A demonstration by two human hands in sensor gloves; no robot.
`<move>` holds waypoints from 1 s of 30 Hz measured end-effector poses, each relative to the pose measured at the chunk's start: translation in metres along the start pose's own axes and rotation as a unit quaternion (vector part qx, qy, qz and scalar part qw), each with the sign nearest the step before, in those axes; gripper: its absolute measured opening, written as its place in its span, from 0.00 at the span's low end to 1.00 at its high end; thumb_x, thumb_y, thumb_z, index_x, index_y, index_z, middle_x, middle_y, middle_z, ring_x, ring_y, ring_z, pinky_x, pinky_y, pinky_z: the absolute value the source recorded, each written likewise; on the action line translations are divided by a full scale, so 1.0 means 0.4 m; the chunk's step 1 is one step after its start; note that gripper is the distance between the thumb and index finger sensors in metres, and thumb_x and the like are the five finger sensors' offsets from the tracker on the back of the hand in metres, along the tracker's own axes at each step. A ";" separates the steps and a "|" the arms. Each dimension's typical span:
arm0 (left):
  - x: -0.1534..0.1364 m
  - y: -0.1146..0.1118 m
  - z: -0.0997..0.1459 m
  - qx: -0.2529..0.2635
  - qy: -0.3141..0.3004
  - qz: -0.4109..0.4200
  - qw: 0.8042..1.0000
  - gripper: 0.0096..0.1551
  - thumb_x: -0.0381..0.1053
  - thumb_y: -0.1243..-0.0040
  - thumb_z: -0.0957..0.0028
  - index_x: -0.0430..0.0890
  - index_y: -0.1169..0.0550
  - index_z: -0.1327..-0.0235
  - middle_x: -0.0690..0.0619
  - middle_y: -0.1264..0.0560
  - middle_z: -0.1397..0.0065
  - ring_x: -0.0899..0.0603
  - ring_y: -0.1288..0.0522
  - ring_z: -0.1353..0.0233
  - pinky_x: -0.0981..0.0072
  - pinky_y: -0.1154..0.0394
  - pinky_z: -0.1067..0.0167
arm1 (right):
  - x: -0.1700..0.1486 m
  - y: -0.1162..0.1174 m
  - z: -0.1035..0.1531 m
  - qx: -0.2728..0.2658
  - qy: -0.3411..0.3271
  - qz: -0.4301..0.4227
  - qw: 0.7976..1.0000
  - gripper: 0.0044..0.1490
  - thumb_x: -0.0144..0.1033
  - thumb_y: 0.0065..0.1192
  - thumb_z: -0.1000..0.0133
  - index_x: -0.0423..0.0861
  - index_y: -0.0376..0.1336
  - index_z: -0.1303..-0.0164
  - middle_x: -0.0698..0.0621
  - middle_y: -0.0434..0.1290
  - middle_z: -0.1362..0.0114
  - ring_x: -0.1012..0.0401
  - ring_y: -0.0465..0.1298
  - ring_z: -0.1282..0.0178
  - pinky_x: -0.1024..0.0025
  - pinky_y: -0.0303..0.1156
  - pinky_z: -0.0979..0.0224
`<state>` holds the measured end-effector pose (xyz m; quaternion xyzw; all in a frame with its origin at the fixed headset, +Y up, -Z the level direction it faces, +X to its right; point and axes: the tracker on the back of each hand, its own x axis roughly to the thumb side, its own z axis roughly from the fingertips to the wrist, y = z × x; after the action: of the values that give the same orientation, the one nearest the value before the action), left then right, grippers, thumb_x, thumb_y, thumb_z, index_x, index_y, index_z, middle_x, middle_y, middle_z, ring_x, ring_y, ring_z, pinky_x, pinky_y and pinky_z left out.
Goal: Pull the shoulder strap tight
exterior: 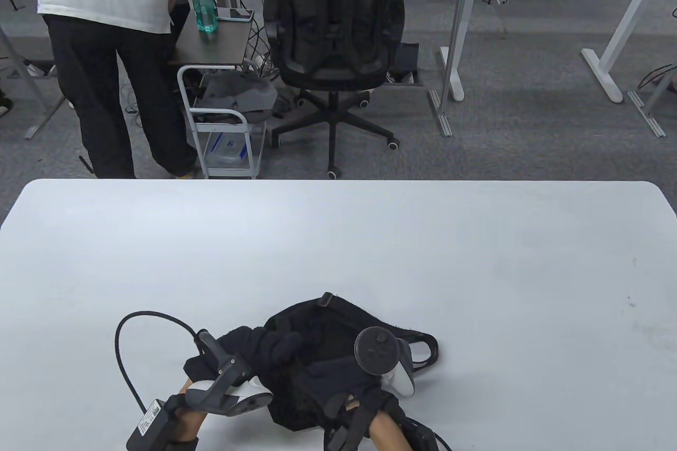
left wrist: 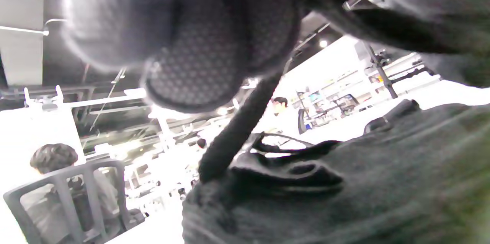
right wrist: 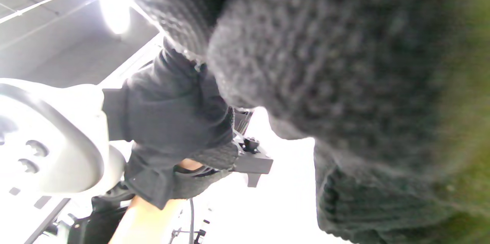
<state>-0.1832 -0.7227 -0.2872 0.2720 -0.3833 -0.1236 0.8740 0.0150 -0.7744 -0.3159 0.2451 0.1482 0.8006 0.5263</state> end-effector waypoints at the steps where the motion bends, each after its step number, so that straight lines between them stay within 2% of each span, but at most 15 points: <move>1: 0.006 0.006 -0.002 0.008 -0.005 -0.005 1.000 0.38 0.58 0.56 0.66 0.56 0.33 0.36 0.61 0.12 0.62 0.51 0.10 0.65 0.70 0.14 0.71 | -0.003 -0.001 0.002 0.000 0.004 -0.001 1.000 0.26 0.43 0.67 0.48 0.34 0.82 0.64 0.40 0.89 0.61 0.46 0.87 0.65 0.44 0.75 0.44; 3: 0.017 0.014 -0.001 0.019 -0.014 -0.014 1.000 0.38 0.57 0.55 0.66 0.52 0.32 0.37 0.61 0.12 0.63 0.52 0.10 0.67 0.71 0.15 0.73 | -0.008 -0.006 0.007 -0.006 0.008 -0.002 1.000 0.27 0.44 0.66 0.47 0.34 0.80 0.59 0.38 0.88 0.56 0.44 0.86 0.60 0.42 0.73 0.43; 6: 0.040 0.024 -0.006 0.026 -0.033 -0.009 0.999 0.38 0.57 0.54 0.65 0.50 0.31 0.37 0.60 0.12 0.63 0.51 0.10 0.67 0.70 0.15 0.73 | -0.012 -0.014 0.008 -0.021 0.006 -0.003 1.000 0.34 0.50 0.66 0.48 0.33 0.78 0.53 0.36 0.85 0.51 0.43 0.84 0.56 0.41 0.72 0.42; 10: 0.079 0.036 -0.017 0.041 -0.056 -0.004 0.998 0.38 0.57 0.54 0.66 0.50 0.31 0.37 0.60 0.12 0.63 0.51 0.10 0.67 0.70 0.15 0.73 | -0.007 -0.009 0.007 -0.015 -0.001 0.001 1.000 0.28 0.47 0.66 0.47 0.35 0.80 0.60 0.39 0.88 0.57 0.45 0.86 0.61 0.43 0.75 0.44; 17: 0.061 0.005 -0.007 0.011 -0.052 -0.001 0.999 0.38 0.58 0.57 0.67 0.56 0.33 0.36 0.61 0.13 0.64 0.52 0.11 0.68 0.70 0.16 0.73 | -0.002 0.003 0.001 0.006 -0.006 0.014 1.000 0.26 0.43 0.65 0.47 0.34 0.81 0.67 0.40 0.89 0.63 0.47 0.87 0.67 0.45 0.77 0.47; 24: 0.000 -0.015 0.002 -0.011 -0.004 0.003 1.000 0.38 0.59 0.58 0.67 0.61 0.34 0.36 0.60 0.13 0.63 0.51 0.12 0.66 0.69 0.16 0.71 | 0.000 0.005 0.000 0.017 -0.006 0.016 1.000 0.26 0.43 0.66 0.47 0.34 0.82 0.68 0.40 0.89 0.64 0.47 0.87 0.68 0.45 0.77 0.47; 28: 0.009 -0.008 0.000 -0.017 -0.008 -0.011 1.000 0.38 0.58 0.57 0.67 0.58 0.33 0.36 0.61 0.13 0.62 0.51 0.12 0.66 0.69 0.16 0.70 | -0.003 0.009 -0.003 0.021 0.002 0.033 0.999 0.26 0.43 0.66 0.48 0.34 0.82 0.67 0.40 0.89 0.64 0.46 0.87 0.68 0.45 0.77 0.47; 30: 0.021 -0.003 -0.002 -0.012 -0.018 -0.024 0.999 0.38 0.57 0.56 0.66 0.56 0.32 0.36 0.61 0.13 0.62 0.52 0.11 0.65 0.69 0.15 0.70 | -0.010 0.004 0.001 0.015 0.013 0.041 0.999 0.26 0.44 0.66 0.47 0.35 0.82 0.64 0.39 0.89 0.60 0.45 0.86 0.64 0.44 0.75 0.45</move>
<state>-0.1769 -0.7267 -0.2832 0.2689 -0.3906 -0.1541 0.8668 0.0153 -0.7787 -0.3156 0.2484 0.1572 0.8222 0.4874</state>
